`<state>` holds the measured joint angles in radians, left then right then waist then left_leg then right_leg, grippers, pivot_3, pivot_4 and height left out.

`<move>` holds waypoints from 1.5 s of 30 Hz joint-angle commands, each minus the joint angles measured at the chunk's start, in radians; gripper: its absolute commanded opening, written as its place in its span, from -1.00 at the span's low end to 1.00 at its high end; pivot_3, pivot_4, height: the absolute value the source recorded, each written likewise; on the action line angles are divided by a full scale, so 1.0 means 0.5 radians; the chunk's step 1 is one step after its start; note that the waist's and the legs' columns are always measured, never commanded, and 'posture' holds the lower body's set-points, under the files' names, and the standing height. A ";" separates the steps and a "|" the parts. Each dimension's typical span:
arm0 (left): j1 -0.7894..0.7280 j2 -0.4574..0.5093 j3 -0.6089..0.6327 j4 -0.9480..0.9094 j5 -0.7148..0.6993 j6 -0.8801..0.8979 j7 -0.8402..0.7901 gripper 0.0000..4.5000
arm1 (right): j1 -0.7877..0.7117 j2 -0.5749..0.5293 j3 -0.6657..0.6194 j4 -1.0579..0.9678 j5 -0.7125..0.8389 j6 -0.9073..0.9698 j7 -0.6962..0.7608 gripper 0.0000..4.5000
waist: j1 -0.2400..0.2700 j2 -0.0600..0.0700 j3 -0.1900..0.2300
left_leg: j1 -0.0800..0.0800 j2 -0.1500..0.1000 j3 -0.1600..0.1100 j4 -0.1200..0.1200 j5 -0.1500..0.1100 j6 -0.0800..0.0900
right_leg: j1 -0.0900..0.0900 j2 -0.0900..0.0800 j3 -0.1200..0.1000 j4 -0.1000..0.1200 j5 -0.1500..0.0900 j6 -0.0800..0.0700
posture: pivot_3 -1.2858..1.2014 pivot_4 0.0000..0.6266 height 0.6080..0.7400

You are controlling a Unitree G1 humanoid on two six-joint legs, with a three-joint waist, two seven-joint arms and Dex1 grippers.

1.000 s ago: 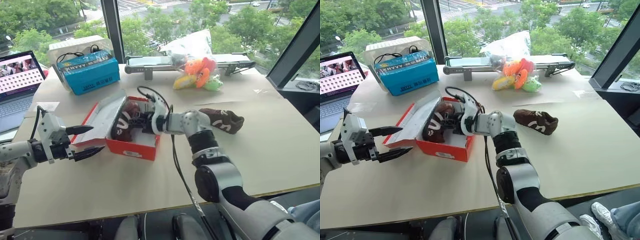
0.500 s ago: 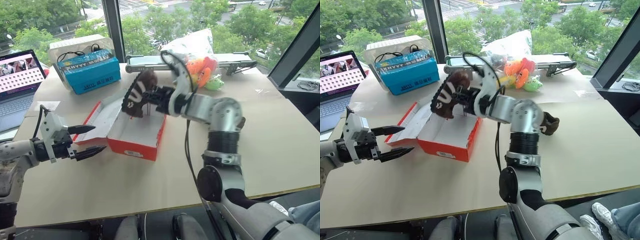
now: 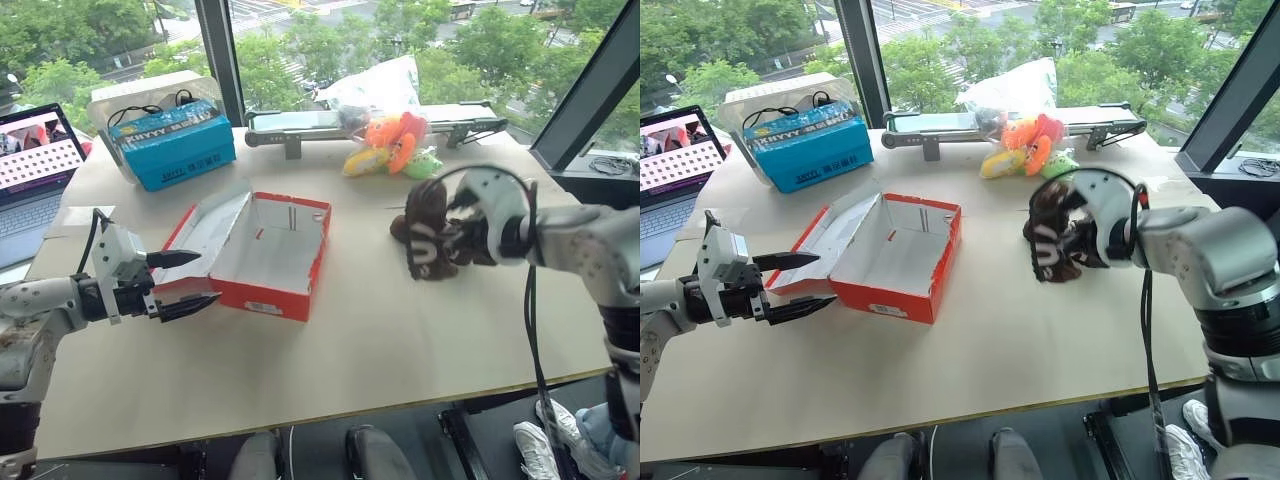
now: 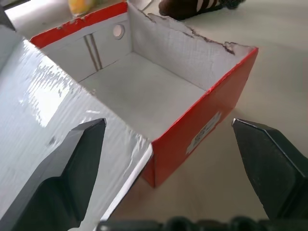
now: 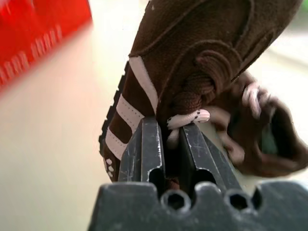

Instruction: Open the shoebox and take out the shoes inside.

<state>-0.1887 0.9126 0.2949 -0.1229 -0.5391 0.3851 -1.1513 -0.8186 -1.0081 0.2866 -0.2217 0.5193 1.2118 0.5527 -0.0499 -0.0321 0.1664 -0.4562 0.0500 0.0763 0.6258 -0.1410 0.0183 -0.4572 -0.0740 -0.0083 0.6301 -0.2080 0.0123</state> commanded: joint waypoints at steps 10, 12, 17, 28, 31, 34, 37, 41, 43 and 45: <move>-0.020 0.031 0.049 -0.068 -0.028 0.013 0.014 1.00 | -0.062 -0.183 0.664 0.160 -1.049 -0.880 0.618 -0.96 | 0.052 -0.001 0.000 | -0.002 0.000 0.007 0.005 0.000 -0.001 | 0.001 -0.006 0.000 -0.002 -0.001 -0.001 | 0.03 -0.52 1.00; -0.016 0.027 0.053 -0.077 -0.034 0.019 0.019 1.00 | -0.065 -0.182 0.694 0.194 -1.177 -0.939 0.683 -0.96 | 0.067 -0.001 0.000 | -0.002 0.000 0.008 0.006 -0.001 -0.002 | 0.001 -0.006 0.000 -0.002 -0.003 -0.005 | 0.03 -0.52 1.00; -0.009 0.017 0.053 -0.102 -0.046 0.032 0.036 1.00 | -0.097 -0.194 0.791 0.310 -1.553 -1.148 0.855 -0.96 | 0.093 -0.001 0.000 | -0.002 -0.001 0.010 0.010 -0.009 -0.015 | 0.002 -0.007 -0.001 -0.002 -0.003 -0.004 | 0.03 -0.52 1.00; -0.016 0.010 0.044 -0.118 -0.063 0.052 0.052 1.00 | -0.032 -0.066 0.738 0.639 -1.976 -1.471 0.940 -0.76 | 0.118 -0.002 -0.001 | -0.005 -0.002 0.014 0.016 -0.009 -0.014 | 0.002 -0.005 0.000 -0.001 -0.001 -0.002 | 0.03 -0.52 1.00; -0.018 0.006 0.041 -0.117 -0.061 0.052 0.053 1.00 | 0.010 -0.042 0.665 0.608 -1.982 -1.450 0.994 -0.32 | 0.117 -0.002 -0.001 | -0.005 -0.002 0.014 0.016 -0.001 -0.002 | 0.002 -0.005 0.000 0.000 0.003 0.004 | 0.03 -0.52 1.00; -0.021 0.003 0.035 -0.112 -0.059 0.051 0.053 1.00 | 0.041 -0.011 0.592 0.579 -2.007 -1.452 0.993 0.16 | 0.118 -0.002 -0.001 | -0.005 -0.002 0.014 0.017 -0.002 -0.002 | 0.003 -0.005 0.000 -0.001 0.003 0.003 | 0.03 -0.52 1.00; -0.028 0.000 0.026 -0.106 -0.056 0.049 0.050 1.00 | 0.038 0.032 0.528 0.563 -2.036 -1.456 0.967 0.60 | 0.117 -0.002 -0.001 | -0.005 -0.002 0.014 0.017 -0.002 -0.003 | 0.002 -0.005 0.000 0.000 0.002 0.002 | 0.03 -0.52 1.00; -0.050 -0.003 0.006 -0.093 -0.052 0.044 0.041 1.00 | 0.007 0.044 0.409 0.389 -2.004 -1.354 1.073 0.60 | 0.114 -0.002 -0.001 | -0.005 -0.002 0.015 0.017 -0.002 -0.002 | 0.001 -0.005 0.001 0.001 0.005 0.006 | 0.03 -0.52 1.00; -0.058 -0.004 0.002 -0.084 -0.049 0.042 0.037 1.00 | -0.008 0.034 0.355 0.307 -2.021 -1.295 1.118 0.60 | 0.110 -0.002 -0.001 | -0.005 -0.001 0.015 0.016 -0.001 -0.002 | 0.001 -0.004 0.001 0.001 0.007 0.009 | 0.03 -0.52 1.00; -0.069 -0.005 -0.003 -0.074 -0.044 0.037 0.034 1.00 | -0.024 -0.004 0.295 0.196 -2.017 -1.236 1.201 0.60 | 0.108 -0.002 -0.001 | -0.005 -0.001 0.015 0.016 -0.002 -0.002 | 0.001 -0.004 0.001 0.001 0.007 0.009 | 0.03 -0.52 1.00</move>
<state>-0.2033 0.9082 0.2868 -0.1568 -0.5524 0.4166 -1.1298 -0.7987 -0.9802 0.5011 -0.0476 -0.4876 0.5587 1.1188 0.0042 -0.0331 0.1660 -0.4588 0.0495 0.0837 0.6338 -0.1418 0.0175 -0.4570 -0.0758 -0.0080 0.6307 -0.2046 0.0167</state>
